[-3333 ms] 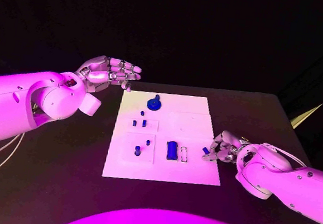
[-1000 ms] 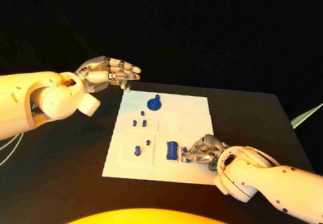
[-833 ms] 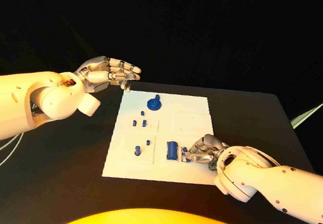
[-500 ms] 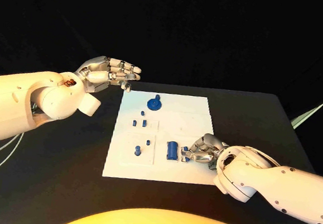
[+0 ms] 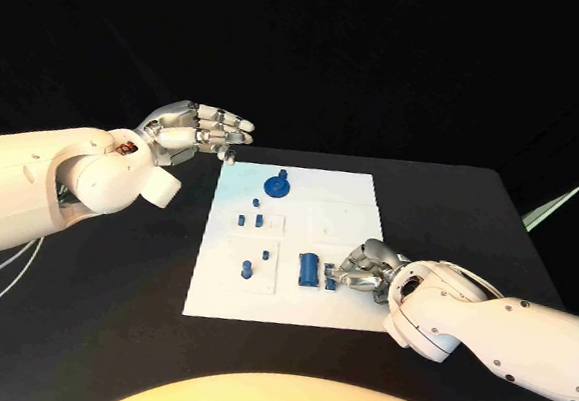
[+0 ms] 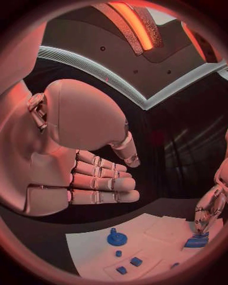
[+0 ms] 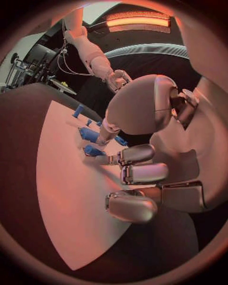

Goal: Assemble the parts on the task board

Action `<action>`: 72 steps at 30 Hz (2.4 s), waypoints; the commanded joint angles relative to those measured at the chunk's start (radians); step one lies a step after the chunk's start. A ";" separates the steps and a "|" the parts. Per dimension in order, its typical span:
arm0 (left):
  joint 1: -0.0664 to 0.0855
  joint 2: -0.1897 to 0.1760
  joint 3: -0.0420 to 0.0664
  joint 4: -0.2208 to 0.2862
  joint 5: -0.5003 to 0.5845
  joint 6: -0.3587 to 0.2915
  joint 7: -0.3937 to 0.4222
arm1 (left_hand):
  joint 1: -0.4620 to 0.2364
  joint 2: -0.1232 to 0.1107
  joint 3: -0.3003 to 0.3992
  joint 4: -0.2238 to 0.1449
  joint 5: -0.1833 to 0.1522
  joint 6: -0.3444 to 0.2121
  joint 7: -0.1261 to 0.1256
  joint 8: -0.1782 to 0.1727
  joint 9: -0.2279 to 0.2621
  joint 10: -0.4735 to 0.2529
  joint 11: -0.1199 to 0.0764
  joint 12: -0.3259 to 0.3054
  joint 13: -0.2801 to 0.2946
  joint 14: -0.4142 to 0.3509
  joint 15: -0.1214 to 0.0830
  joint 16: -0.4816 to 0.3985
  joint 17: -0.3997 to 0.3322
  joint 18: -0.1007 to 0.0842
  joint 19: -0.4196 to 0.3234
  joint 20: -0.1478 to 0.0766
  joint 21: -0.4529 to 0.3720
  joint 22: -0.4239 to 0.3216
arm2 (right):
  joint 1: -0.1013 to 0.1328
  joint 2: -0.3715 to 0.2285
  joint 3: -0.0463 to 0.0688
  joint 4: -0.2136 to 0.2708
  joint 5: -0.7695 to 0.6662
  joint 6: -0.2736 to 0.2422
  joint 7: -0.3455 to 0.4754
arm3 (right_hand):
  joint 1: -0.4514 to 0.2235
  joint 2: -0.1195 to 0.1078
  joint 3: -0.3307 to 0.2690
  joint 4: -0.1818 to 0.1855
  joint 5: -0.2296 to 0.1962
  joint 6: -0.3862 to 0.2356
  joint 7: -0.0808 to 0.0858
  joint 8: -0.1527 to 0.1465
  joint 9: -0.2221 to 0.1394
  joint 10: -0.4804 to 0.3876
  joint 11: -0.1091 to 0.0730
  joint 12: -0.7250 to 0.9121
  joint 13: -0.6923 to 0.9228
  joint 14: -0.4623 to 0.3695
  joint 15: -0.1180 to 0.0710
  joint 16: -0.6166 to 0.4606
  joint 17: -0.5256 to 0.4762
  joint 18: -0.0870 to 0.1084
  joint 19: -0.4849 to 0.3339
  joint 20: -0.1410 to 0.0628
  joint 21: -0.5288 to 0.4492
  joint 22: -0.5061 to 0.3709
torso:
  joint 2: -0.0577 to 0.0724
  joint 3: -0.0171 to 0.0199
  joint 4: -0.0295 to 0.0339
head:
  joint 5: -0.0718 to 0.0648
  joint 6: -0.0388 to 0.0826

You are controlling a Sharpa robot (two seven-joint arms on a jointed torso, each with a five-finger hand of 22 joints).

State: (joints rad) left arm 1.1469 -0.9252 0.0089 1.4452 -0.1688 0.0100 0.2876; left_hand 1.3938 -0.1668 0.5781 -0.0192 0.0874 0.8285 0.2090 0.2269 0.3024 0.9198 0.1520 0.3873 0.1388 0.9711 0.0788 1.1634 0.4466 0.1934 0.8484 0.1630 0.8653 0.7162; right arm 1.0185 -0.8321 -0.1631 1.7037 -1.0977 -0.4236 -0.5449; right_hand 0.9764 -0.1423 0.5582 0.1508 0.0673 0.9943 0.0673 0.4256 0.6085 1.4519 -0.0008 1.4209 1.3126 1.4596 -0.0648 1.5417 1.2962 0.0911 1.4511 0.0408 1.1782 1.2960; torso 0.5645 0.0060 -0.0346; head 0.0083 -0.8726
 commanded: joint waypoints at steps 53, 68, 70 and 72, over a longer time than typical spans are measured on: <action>0.000 0.002 0.000 -0.001 -0.002 0.004 -0.004 | -0.005 0.011 -0.011 0.003 0.010 -0.009 0.012 0.016 0.005 -0.026 0.004 0.015 0.016 -0.013 0.000 0.001 -0.011 -0.009 -0.002 0.008 -0.011 -0.011 | -0.011 -0.018 -0.001 -0.019 -0.031 0.054 0.015 | 0.007 -0.026 -0.019 -0.037 0.002 0.011 -0.005 0.015 0.000 0.043 -0.011 -0.007 0.157 0.103 -0.009 0.014 0.237 -0.019 0.019 -0.006 -0.013 0.116 | -0.001 0.0001 -0.0005 | 0.008 0.000; -0.001 0.008 0.000 -0.016 0.010 -0.016 0.013 | -0.010 0.010 -0.011 0.007 0.008 -0.009 0.012 0.017 0.005 -0.027 0.004 0.017 0.016 -0.015 0.001 0.001 -0.012 -0.010 -0.004 0.009 -0.013 -0.012 | 0.024 -0.061 0.004 -0.012 0.170 -0.033 0.332 | 0.023 -0.050 -0.058 -0.042 0.002 -0.069 0.031 -0.038 -0.020 -0.014 0.020 -0.099 0.102 0.082 0.015 -0.025 0.149 0.008 -0.034 0.011 -0.195 0.049 | -0.016 -0.0083 -0.0086 | 0.005 0.000; -0.004 0.014 -0.001 -0.024 0.018 -0.026 0.021 | -0.015 0.008 -0.011 0.010 0.008 -0.010 0.012 0.018 0.005 -0.029 0.004 0.019 0.016 -0.023 0.003 -0.004 -0.015 -0.010 -0.010 0.010 -0.019 -0.015 | 0.039 -0.058 0.005 -0.040 0.271 -0.039 0.449 | 0.046 -0.046 -0.059 -0.052 0.002 -0.096 0.044 -0.059 -0.027 -0.042 0.032 -0.139 0.077 0.070 0.025 -0.048 0.108 0.022 -0.065 0.020 -0.292 0.010 | -0.025 -0.0118 -0.0135 | 0.007 0.000; -0.007 0.021 -0.002 -0.034 0.027 -0.036 0.030 | -0.020 0.006 -0.009 0.016 0.007 -0.013 0.012 0.020 0.004 -0.032 0.005 0.024 0.016 -0.048 0.005 -0.029 -0.027 -0.011 -0.028 0.013 -0.042 -0.027 | 0.055 -0.050 0.006 -0.073 0.368 -0.041 0.539 | 0.083 -0.039 -0.059 -0.068 0.002 -0.128 0.063 -0.080 -0.032 -0.151 0.050 -0.293 -0.019 0.023 0.040 -0.132 -0.031 0.055 -0.151 0.037 -0.536 -0.092 | -0.034 -0.0154 -0.0170 | 0.009 0.000</action>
State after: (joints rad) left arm 1.1411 -0.9092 0.0071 1.4150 -0.1495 -0.0187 0.3084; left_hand 1.3934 -0.1671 0.5782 -0.0189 0.0874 0.8249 0.2120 0.2270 0.3023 0.9169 0.1551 0.4017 0.1388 0.9303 0.0840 1.1434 0.4302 0.1933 0.8337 0.1773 0.8361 0.7012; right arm 1.0666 -0.8856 -0.1586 1.6469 -0.7905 -0.4615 -0.0814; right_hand 1.0521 -0.1782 0.5277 0.0956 0.0673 0.8740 0.1285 0.3613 0.5830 1.3421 0.0493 1.1455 1.2973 1.4616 -0.0263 1.4228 1.2615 0.1401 1.3293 0.0827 0.6670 1.2023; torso 0.5454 -0.0033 -0.0451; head 0.0151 -0.8726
